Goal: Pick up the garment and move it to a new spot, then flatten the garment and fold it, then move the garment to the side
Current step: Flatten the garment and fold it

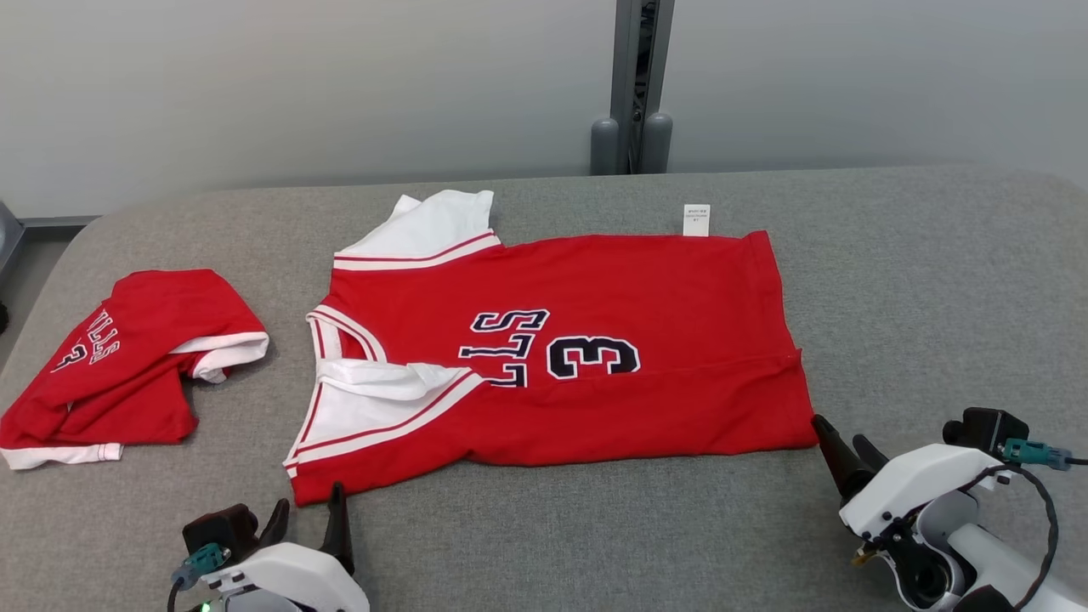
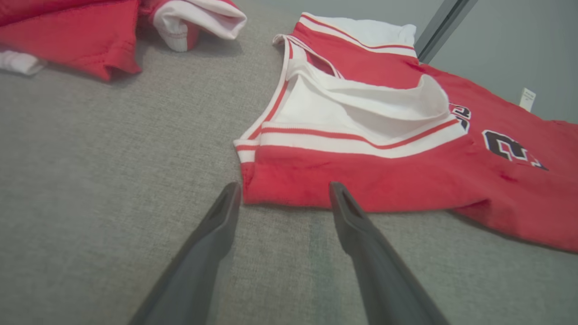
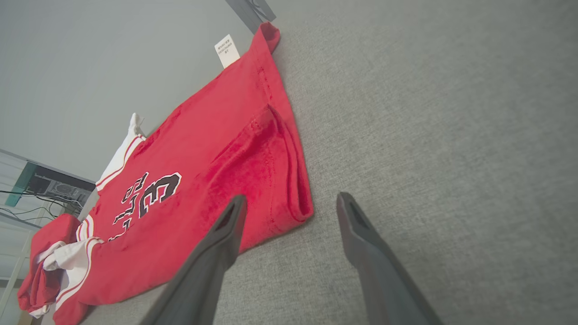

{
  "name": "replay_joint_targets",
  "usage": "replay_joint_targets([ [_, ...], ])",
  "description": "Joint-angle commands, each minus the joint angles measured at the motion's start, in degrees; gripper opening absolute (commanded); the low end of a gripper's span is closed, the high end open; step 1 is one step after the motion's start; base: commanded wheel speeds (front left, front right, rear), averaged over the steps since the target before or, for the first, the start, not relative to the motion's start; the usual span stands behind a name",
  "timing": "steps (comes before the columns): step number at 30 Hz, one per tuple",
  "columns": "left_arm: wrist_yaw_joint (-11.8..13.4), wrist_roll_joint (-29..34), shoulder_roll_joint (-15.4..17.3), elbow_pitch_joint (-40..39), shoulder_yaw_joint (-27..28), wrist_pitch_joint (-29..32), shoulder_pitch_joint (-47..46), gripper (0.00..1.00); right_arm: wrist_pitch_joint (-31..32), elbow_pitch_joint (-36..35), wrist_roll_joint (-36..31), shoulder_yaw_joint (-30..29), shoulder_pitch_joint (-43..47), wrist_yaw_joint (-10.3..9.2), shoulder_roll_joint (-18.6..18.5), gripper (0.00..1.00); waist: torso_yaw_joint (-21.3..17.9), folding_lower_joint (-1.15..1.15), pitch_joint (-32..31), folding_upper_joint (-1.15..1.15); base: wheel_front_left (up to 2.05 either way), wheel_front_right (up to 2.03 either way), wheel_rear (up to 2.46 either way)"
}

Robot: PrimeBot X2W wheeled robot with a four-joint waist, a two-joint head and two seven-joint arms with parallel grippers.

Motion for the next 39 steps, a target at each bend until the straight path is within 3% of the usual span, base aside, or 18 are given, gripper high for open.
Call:
replay_joint_targets([
  [1, -0.57, -0.55, -0.07, 0.85, 0.28, 0.11, -1.36, 1.0, 0.39, 0.46, 0.25, 0.05, -0.65, 0.03, 0.03, 1.0, 0.12, 0.0, 0.48, 0.0, 0.0, 0.0, 0.0],
  [20, -5.02, -5.68, -2.13, 12.92, 0.53, 2.82, -9.41, 1.0, 3.01, 1.48, 2.1, 1.05, -3.45, 0.02, 1.39, 1.0, 0.99, 0.0, 5.08, 0.0, 0.0, 0.0, 0.0],
  [21, -5.39, -6.0, -2.17, 13.31, 0.45, 2.83, -9.63, 0.91, 3.17, 1.46, 2.24, 1.1, -3.37, 0.02, 1.35, 1.0, 1.04, 0.0, 5.16, 0.0, 0.0, 0.0, 0.0],
  [22, -5.64, -6.22, -2.21, 13.66, 0.42, 2.83, -9.83, 0.64, 3.29, 1.44, 2.49, 1.04, -3.28, 0.02, 1.32, 0.99, 1.09, 0.0, 5.25, 0.0, 0.0, 0.0, 0.0],
  [23, -5.83, -6.36, -2.28, 13.96, 0.34, 2.77, -10.0, 0.43, 3.46, 1.4, 2.59, 1.0, -3.23, 0.02, 1.28, 0.78, 1.13, 0.0, 5.33, 0.0, 0.0, 0.0, 0.0],
  [24, -5.83, -6.36, -2.28, 13.96, 0.34, 2.77, -10.0, 0.43, 3.46, 1.4, 2.59, 1.0, -3.23, 0.02, 1.28, 0.78, 1.13, 0.0, 5.33, 0.0, 0.0, 0.0, 0.0],
  [25, -6.06, -6.57, -2.41, 14.22, 0.22, 2.75, -10.18, 0.22, 3.54, 1.32, 2.82, 0.98, -3.22, 0.02, 1.25, 0.47, 1.17, 0.0, 5.42, 0.0, 0.0, 0.0, 0.0],
  [26, -6.34, -6.63, -2.51, 14.45, 0.09, 2.63, -10.36, 0.0, 3.69, 1.22, 2.96, 0.96, -3.22, 0.02, 1.21, 0.27, 1.22, 0.0, 5.5, 0.0, 0.0, 0.0, 0.0],
  [28, -6.66, -6.84, -2.7, 14.85, -0.12, 2.37, -10.72, 0.0, 3.69, 0.99, 3.09, 0.96, -3.29, 0.02, 1.05, 0.0, 1.3, 0.0, 5.66, 0.0, 0.0, 0.0, 0.0],
  [39, -7.89, -7.42, -2.67, 16.67, -0.58, 1.01, -12.03, 0.0, 3.64, 0.36, 3.45, 1.23, -3.7, 0.02, 0.31, 0.0, 1.61, 0.0, 5.69, 0.0, 0.0, 0.0, 0.0],
])
